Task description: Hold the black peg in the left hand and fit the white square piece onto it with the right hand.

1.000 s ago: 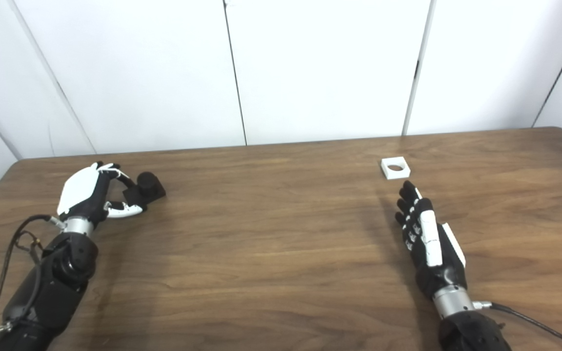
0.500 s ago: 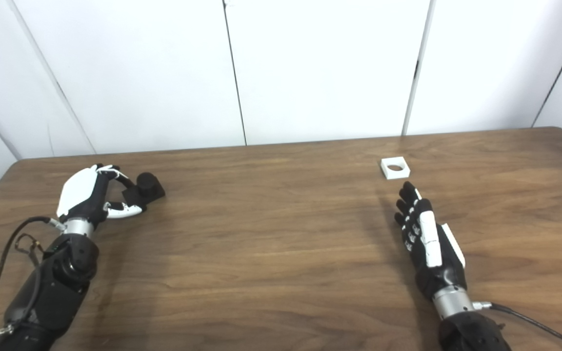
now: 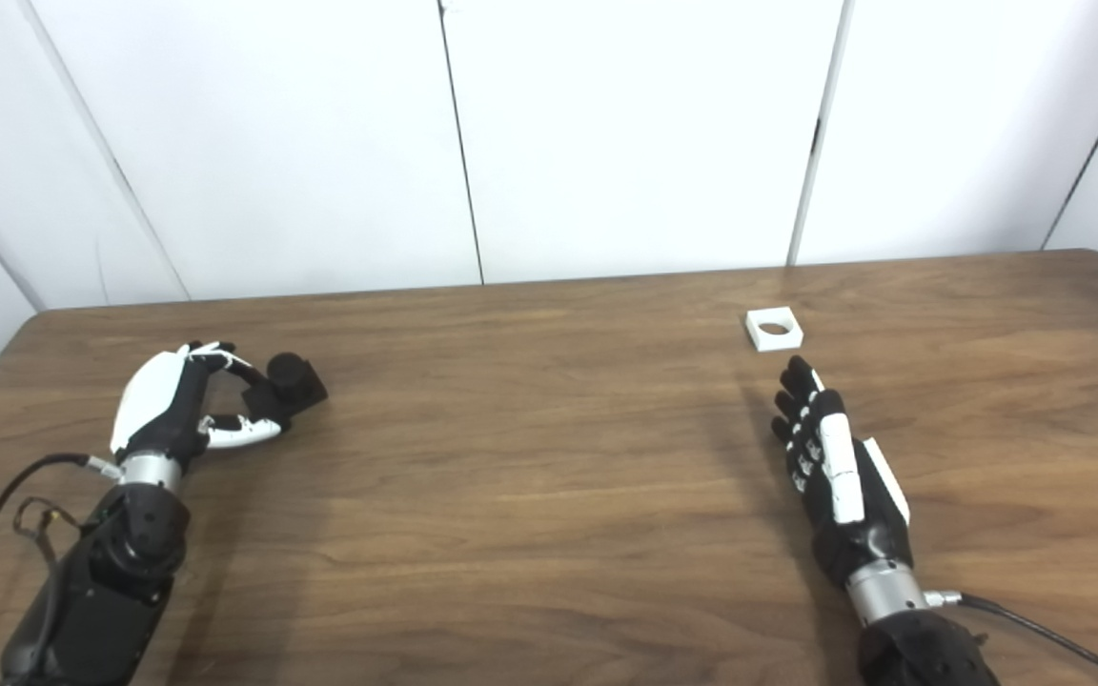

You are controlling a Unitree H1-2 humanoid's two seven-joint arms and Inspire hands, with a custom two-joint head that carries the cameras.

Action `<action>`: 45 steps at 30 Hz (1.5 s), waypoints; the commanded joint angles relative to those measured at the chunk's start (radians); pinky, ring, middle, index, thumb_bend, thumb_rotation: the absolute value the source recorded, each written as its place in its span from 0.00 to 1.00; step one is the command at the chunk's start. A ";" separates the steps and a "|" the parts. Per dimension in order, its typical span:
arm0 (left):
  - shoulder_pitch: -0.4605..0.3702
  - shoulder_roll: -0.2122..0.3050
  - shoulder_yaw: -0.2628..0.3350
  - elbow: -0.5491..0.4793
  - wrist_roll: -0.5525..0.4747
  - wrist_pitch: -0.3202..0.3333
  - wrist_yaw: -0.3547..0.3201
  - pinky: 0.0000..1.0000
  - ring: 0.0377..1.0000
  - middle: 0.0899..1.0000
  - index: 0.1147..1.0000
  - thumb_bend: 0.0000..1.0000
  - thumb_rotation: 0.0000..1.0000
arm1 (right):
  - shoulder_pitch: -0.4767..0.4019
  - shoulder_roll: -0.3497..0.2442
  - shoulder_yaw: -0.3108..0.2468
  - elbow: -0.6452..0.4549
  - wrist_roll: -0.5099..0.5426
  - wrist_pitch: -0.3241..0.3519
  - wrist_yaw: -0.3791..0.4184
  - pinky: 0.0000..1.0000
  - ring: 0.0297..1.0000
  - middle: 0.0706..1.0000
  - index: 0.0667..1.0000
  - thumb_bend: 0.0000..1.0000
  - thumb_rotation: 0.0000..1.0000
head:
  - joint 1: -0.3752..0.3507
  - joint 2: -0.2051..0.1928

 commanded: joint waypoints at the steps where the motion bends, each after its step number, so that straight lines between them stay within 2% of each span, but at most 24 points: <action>1: -0.012 0.007 0.001 -0.054 0.007 0.011 -0.011 0.96 0.98 0.88 0.43 0.50 0.08 | 0.007 0.011 0.005 0.011 0.008 -0.015 0.008 1.00 1.00 1.00 0.99 0.63 1.00 | 0.000 0.001; 4: 0.012 0.009 -0.011 -0.101 0.016 0.025 -0.041 0.92 0.97 0.88 0.43 0.50 0.08 | 0.007 0.015 0.009 0.014 0.006 -0.018 0.008 1.00 1.00 1.00 0.99 0.64 1.00 | -0.001 0.003; 13: 0.076 -0.014 -0.033 -0.244 0.048 0.063 -0.083 0.94 0.96 0.88 0.43 0.50 0.08 | 0.004 0.023 0.022 0.022 -0.006 -0.025 0.004 1.00 1.00 1.00 0.98 0.62 1.00 | -0.005 0.005; 21: 0.141 -0.047 -0.069 -0.337 0.067 0.031 -0.085 0.92 0.95 0.87 0.43 0.50 0.08 | -0.001 0.033 0.025 0.024 -0.003 -0.026 0.002 1.00 1.00 1.00 0.98 0.61 1.00 | -0.008 0.006; 25: 0.169 -0.063 -0.096 -0.380 0.074 0.028 -0.108 0.95 0.96 0.88 0.43 0.50 0.08 | -0.001 0.040 0.029 0.021 -0.007 -0.020 -0.001 1.00 1.00 1.00 0.98 0.62 1.00 | -0.013 0.007; 29: 0.193 -0.078 -0.116 -0.405 0.083 0.015 -0.120 0.97 0.97 0.88 0.43 0.50 0.08 | 0.002 0.047 0.035 0.015 -0.020 -0.017 -0.010 1.00 1.00 1.00 0.98 0.61 1.00 | -0.017 0.008; 45: 0.287 -0.146 -0.192 -0.508 0.117 -0.028 -0.140 0.95 0.96 0.89 0.43 0.50 0.09 | 0.023 0.071 0.035 -0.003 -0.042 -0.011 -0.022 1.00 1.00 0.99 0.98 0.63 1.00 | -0.040 0.022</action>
